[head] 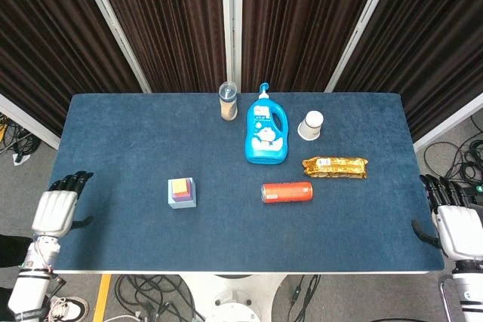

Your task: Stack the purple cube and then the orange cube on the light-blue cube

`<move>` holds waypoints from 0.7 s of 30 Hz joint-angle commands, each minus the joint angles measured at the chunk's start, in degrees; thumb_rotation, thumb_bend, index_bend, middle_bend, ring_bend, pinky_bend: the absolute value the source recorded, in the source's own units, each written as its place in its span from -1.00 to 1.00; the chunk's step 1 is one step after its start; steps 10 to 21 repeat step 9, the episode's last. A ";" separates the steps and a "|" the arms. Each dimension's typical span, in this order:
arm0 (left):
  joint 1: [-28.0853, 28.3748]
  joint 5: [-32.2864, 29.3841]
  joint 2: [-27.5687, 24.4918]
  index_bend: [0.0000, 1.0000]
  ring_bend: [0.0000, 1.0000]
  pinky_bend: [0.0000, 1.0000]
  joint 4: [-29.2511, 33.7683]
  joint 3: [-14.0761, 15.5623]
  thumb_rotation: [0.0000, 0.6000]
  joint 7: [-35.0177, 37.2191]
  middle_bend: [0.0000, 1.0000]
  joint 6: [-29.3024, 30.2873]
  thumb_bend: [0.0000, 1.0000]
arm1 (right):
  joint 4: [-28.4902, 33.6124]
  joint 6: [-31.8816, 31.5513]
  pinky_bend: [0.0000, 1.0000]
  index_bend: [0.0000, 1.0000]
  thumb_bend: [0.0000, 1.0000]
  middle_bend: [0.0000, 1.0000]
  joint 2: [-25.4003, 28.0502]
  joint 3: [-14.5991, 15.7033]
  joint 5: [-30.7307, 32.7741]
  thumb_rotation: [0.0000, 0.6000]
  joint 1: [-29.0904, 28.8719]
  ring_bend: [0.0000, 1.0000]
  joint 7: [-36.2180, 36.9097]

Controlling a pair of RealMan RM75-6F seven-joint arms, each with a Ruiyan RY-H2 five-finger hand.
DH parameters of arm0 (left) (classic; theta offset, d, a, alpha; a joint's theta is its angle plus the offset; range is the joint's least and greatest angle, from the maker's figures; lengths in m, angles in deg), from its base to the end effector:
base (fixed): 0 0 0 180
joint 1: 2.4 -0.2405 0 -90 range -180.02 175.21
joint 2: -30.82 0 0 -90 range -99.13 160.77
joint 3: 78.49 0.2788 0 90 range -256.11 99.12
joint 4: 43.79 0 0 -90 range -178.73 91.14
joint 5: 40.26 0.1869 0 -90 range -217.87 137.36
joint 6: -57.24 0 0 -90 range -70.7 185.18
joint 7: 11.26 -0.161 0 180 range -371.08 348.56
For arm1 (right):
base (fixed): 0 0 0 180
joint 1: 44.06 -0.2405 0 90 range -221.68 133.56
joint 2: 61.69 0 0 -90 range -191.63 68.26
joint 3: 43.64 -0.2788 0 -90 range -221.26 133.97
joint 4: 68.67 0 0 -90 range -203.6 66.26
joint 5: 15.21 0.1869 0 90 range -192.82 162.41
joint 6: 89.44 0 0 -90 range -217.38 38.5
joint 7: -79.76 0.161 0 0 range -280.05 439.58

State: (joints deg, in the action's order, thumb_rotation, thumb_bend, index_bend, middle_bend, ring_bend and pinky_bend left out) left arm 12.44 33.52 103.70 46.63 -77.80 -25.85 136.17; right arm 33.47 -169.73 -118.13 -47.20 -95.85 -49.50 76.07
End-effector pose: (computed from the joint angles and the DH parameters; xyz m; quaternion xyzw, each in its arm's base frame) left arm -0.3213 0.2393 0.1249 -0.6365 -0.3909 -0.3073 0.5895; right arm -0.3114 -0.2000 0.2132 0.5913 -0.4174 0.3496 0.5949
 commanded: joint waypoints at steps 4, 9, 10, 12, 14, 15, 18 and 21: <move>-2.56 -1.22 -1.79 -0.60 -0.59 -0.46 2.78 -0.20 1.00 -1.06 -0.49 0.71 -0.82 | -0.10 -1.07 -1.00 -0.92 -0.54 -0.87 -0.52 0.15 -0.61 1.00 0.49 -1.00 -0.67; -3.23 -1.14 -1.79 -0.60 -0.59 -0.46 3.40 -0.28 1.00 -0.56 -0.49 0.31 -0.82 | 0.17 -1.45 -1.00 -0.92 -0.54 -0.87 -0.14 0.28 -1.15 1.00 0.76 -1.00 -0.28; -3.23 -1.14 -1.79 -0.60 -0.59 -0.46 3.40 -0.28 1.00 -0.56 -0.49 0.31 -0.82 | 0.17 -1.45 -1.00 -0.92 -0.54 -0.87 -0.14 0.28 -1.15 1.00 0.76 -1.00 -0.28; -3.23 -1.14 -1.79 -0.60 -0.59 -0.46 3.40 -0.28 1.00 -0.56 -0.49 0.31 -0.82 | 0.17 -1.45 -1.00 -0.92 -0.54 -0.87 -0.14 0.28 -1.15 1.00 0.76 -1.00 -0.28; -3.23 -1.14 -1.79 -0.60 -0.59 -0.46 3.40 -0.28 1.00 -0.56 -0.49 0.31 -0.82 | 0.17 -1.45 -1.00 -0.92 -0.54 -0.87 -0.14 0.28 -1.15 1.00 0.76 -1.00 -0.28; -3.23 -1.14 -1.79 -0.60 -0.59 -0.46 3.40 -0.28 1.00 -0.56 -0.49 0.31 -0.82 | 0.17 -1.45 -1.00 -0.92 -0.54 -0.87 -0.14 0.28 -1.15 1.00 0.76 -1.00 -0.28; -3.23 -1.14 -1.79 -0.60 -0.59 -0.46 3.40 -0.28 1.00 -0.56 -0.49 0.31 -0.82 | 0.17 -1.45 -1.00 -0.92 -0.54 -0.87 -0.14 0.28 -1.15 1.00 0.76 -1.00 -0.28; -3.23 -1.14 -1.79 -0.60 -0.59 -0.46 3.40 -0.28 1.00 -0.56 -0.49 0.31 -0.82 | 0.17 -1.45 -1.00 -0.92 -0.54 -0.87 -0.14 0.28 -1.15 1.00 0.76 -1.00 -0.28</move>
